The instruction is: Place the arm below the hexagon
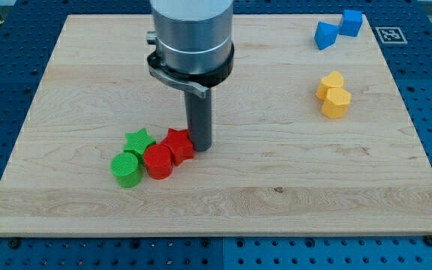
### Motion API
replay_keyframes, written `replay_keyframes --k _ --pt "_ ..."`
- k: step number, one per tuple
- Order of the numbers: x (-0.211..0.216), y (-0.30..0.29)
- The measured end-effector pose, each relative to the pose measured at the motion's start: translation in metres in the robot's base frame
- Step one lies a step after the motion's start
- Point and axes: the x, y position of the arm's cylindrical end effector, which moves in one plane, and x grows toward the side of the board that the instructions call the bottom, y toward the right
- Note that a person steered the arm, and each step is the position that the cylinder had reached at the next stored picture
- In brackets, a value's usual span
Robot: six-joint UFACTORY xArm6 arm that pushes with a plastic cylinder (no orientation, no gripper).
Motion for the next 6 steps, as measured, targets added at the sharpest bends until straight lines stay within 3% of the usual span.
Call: replay_keyframes --k 2,3,6 --pt "0.015 -0.009" --pt "-0.012 0.009" --pt "-0.024 0.172"
